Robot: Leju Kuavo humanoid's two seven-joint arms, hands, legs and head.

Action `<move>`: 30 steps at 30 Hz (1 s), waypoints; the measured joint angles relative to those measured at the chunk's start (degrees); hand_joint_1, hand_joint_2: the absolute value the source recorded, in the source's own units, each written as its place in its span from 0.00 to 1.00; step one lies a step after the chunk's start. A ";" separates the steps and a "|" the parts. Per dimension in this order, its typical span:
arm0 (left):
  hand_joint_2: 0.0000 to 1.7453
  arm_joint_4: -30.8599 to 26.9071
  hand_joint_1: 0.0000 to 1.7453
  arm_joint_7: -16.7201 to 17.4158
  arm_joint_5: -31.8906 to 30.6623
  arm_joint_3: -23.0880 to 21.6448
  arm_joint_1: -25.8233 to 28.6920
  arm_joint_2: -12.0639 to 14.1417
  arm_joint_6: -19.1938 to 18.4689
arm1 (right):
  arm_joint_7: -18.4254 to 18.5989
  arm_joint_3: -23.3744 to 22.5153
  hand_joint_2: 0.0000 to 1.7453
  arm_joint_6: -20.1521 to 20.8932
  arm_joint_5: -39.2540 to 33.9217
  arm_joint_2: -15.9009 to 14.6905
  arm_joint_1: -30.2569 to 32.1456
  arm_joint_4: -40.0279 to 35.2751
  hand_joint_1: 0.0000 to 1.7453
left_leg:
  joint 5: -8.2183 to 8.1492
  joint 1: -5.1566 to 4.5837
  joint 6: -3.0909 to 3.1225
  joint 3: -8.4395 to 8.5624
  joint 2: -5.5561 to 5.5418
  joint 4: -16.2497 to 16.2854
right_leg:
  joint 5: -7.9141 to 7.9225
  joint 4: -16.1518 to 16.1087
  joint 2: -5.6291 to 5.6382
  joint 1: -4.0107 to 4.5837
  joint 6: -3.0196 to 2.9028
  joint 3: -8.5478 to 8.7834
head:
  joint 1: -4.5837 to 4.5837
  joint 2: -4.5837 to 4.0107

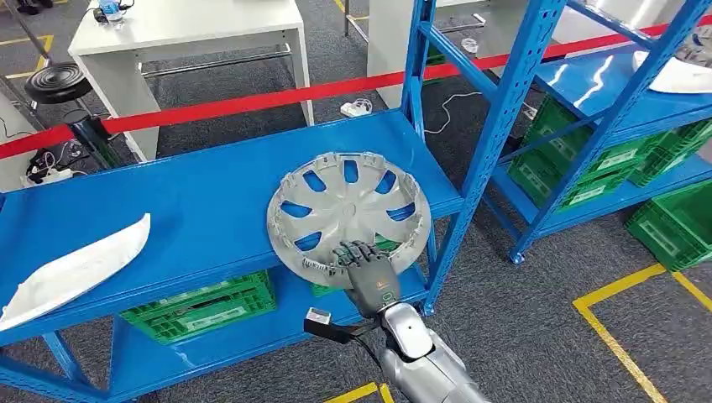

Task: Take the parts from the cabinet and place them on the table.

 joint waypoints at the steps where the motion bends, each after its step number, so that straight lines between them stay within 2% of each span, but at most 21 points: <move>1: 0.00 0.00 0.00 0.00 0.00 0.00 0.00 0.00 0.00 | 0.00 0.00 1.00 0.02 0.13 0.00 0.04 0.00 1.00 | 0.00 0.00 0.00 0.00 0.00 0.00 | 0.00 0.00 0.00 0.00 0.00 0.00 | 0.00 0.00; 13: 0.00 0.00 0.00 -0.32 1.44 0.44 0.00 0.00 1.66 | 0.96 0.02 1.00 0.35 2.43 -0.44 0.13 -1.49 1.00 | 0.00 0.00 0.00 0.00 0.00 0.00 | 0.00 0.00 0.00 0.00 0.00 0.00 | 0.00 0.00; 20: 0.00 -0.02 0.00 -4.33 2.51 1.03 -0.01 0.00 4.55 | 1.03 0.07 1.00 0.13 3.08 -0.94 0.14 -1.88 1.00 | 0.00 0.00 0.00 0.01 0.00 0.00 | 0.00 0.00 0.00 0.00 0.00 0.00 | 0.00 0.02; 25: 0.00 -0.02 0.00 -6.08 3.45 1.92 -0.05 0.00 6.36 | 2.71 1.66 1.00 -1.20 3.15 -1.90 0.10 -1.88 1.00 | 0.00 0.00 0.00 0.00 0.00 0.00 | 0.00 0.00 0.00 0.00 0.00 0.00 | 0.00 0.00; 30: 0.00 -0.04 0.00 -5.22 3.21 2.38 -0.16 0.07 6.71 | 3.93 4.04 1.00 -2.16 3.11 -3.21 -0.08 -1.88 1.00 | 0.00 0.00 0.00 0.00 0.00 0.00 | 0.00 0.00 0.00 0.00 0.00 0.00 | 0.00 0.00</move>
